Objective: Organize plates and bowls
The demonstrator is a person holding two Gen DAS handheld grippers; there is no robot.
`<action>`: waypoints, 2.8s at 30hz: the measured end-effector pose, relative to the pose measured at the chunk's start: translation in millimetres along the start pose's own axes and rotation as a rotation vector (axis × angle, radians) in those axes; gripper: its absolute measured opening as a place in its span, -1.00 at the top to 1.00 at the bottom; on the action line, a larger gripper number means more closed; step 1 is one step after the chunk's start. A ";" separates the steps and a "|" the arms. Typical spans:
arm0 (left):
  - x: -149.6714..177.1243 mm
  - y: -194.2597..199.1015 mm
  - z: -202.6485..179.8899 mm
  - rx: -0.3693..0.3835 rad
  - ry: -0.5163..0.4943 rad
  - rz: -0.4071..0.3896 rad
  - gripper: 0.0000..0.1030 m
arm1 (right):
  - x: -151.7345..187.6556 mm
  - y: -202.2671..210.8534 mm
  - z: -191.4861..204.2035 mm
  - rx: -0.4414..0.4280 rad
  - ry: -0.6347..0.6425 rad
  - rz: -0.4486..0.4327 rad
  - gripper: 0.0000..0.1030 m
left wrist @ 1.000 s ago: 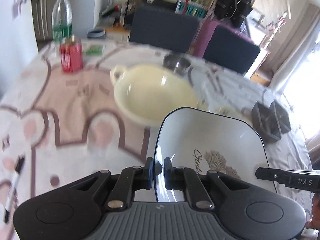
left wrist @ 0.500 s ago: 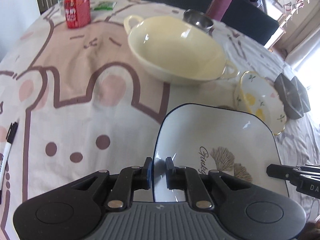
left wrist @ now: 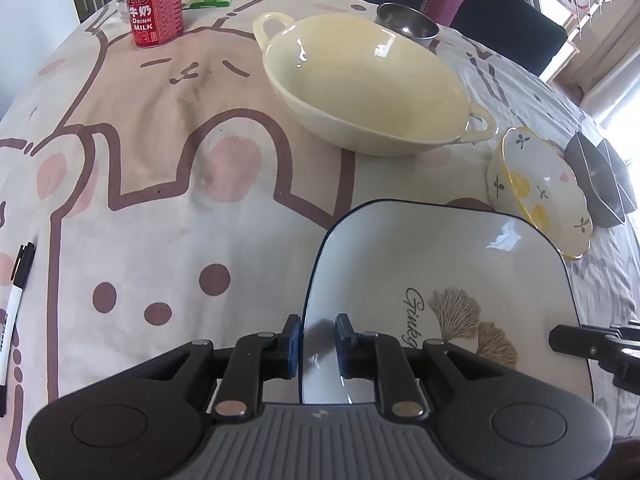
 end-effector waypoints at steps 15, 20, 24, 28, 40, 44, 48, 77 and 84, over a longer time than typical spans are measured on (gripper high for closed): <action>0.9 -0.1 -0.8 -0.007 -0.031 -0.001 0.66 | 6.2 -2.2 1.1 -0.006 0.029 0.032 0.77; 0.9 0.9 -1.2 -0.004 -0.033 -0.004 0.66 | 9.4 -3.3 0.8 0.001 0.035 0.049 0.77; 0.5 1.6 -1.1 -0.003 -0.036 -0.003 0.66 | 10.6 -4.5 -0.2 0.005 0.032 0.057 0.77; -0.3 2.1 -1.6 0.007 -0.035 -0.001 0.66 | 10.9 -6.3 -2.2 0.007 0.025 0.065 0.77; 4.4 -0.4 -5.3 0.024 -0.056 0.031 0.64 | 16.6 -19.9 -12.9 0.035 0.018 0.110 0.72; 4.3 -0.1 -6.5 0.021 -0.071 0.033 0.64 | 16.7 -19.5 -14.3 0.039 0.012 0.110 0.66; 6.1 0.9 -7.3 0.020 -0.084 0.039 0.63 | 17.1 -17.2 -17.3 0.053 0.018 0.111 0.46; -35.4 68.2 -7.1 -0.006 -0.089 -0.258 -0.98 | -35.9 54.2 -21.5 -0.094 -0.124 -0.247 -0.99; -77.3 93.2 -12.0 0.028 -0.047 -0.404 -1.00 | -92.4 70.3 -17.3 -0.165 -0.200 -0.413 -1.00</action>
Point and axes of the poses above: each gripper's, at about its wrist camera, not at the fingertips, and y roughly against the way its jaws point, z to its left, x to its underside, the point moved 8 cm from there along -y, roughly the way its jaws point, and after that the axes turned 14 degrees about -z, right-handed, at the moved point
